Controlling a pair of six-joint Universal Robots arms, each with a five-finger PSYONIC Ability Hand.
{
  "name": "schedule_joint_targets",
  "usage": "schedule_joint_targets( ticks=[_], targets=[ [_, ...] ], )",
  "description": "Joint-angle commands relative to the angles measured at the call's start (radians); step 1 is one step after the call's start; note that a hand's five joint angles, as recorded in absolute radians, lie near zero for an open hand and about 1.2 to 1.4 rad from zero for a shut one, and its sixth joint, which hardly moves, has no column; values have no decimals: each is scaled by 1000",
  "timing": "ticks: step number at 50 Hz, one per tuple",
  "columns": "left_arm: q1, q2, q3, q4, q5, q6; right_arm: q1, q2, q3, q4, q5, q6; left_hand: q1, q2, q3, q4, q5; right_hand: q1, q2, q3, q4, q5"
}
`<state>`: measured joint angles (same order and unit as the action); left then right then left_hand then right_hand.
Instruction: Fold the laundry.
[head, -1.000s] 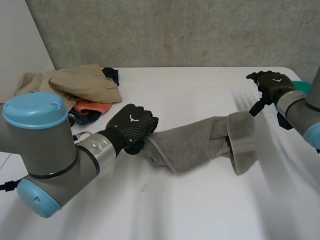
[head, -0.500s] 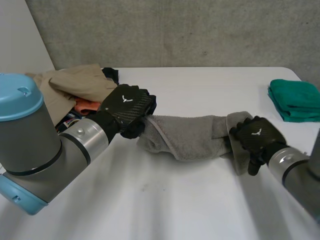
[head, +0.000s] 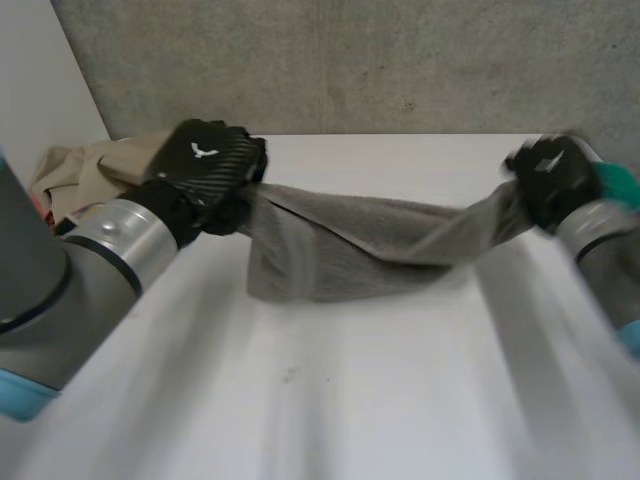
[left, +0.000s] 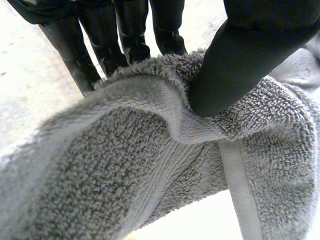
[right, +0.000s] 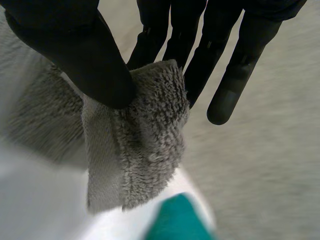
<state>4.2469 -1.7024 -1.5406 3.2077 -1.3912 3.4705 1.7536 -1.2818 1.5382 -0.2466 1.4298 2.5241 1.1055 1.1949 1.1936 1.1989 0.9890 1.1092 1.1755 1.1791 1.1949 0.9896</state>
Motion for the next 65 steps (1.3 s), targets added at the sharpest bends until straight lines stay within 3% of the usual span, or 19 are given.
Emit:
schedule_joint_targets(
  ticks=[1, 6, 12, 18, 23, 27, 32, 40, 47, 59, 65],
  targets=[
    [85, 24, -12, -133, 1, 7, -135, -143, -173, 391, -101, 74, 291, 201, 203, 197, 233, 287, 221, 217, 201, 232],
    [90, -49, -41, -206, -2, 12, -171, -35, -247, 631, -181, 62, 291, 201, 203, 197, 233, 287, 221, 217, 201, 232],
    [94, -206, 51, -184, 0, 39, -164, 48, -268, 595, -193, 71, 291, 201, 203, 197, 233, 287, 221, 217, 201, 232],
    [85, -344, 359, -95, -9, 94, -94, 125, -349, 327, -146, 162, 291, 201, 203, 197, 233, 287, 221, 217, 201, 232],
    [87, -401, 566, 23, -26, 102, -62, 160, -473, 31, 2, 281, 291, 201, 203, 197, 233, 287, 221, 217, 201, 232],
    [93, -395, 626, 201, -103, 105, -49, 148, -513, -173, 93, 289, 291, 201, 203, 197, 233, 287, 221, 217, 201, 232],
    [87, -332, 538, 386, -132, 107, -48, 111, -521, -250, 106, 301, 291, 201, 203, 197, 233, 287, 221, 217, 201, 232],
    [71, -272, 286, 327, -132, 104, -60, 119, -471, -151, 49, 300, 291, 201, 203, 197, 233, 287, 221, 217, 201, 232],
    [24, -223, 93, 290, -134, 101, -57, 239, -441, 2, 8, 274, 291, 201, 203, 197, 233, 287, 221, 217, 201, 232],
    [-25, 3, -84, 291, -131, 94, -55, 114, -352, 73, 11, 242, 291, 201, 203, 197, 233, 287, 221, 217, 201, 232],
    [-47, -17, -131, 296, -131, 94, -51, 261, -420, 76, 14, 239, 291, 201, 203, 197, 233, 287, 221, 217, 201, 232]
  ],
)
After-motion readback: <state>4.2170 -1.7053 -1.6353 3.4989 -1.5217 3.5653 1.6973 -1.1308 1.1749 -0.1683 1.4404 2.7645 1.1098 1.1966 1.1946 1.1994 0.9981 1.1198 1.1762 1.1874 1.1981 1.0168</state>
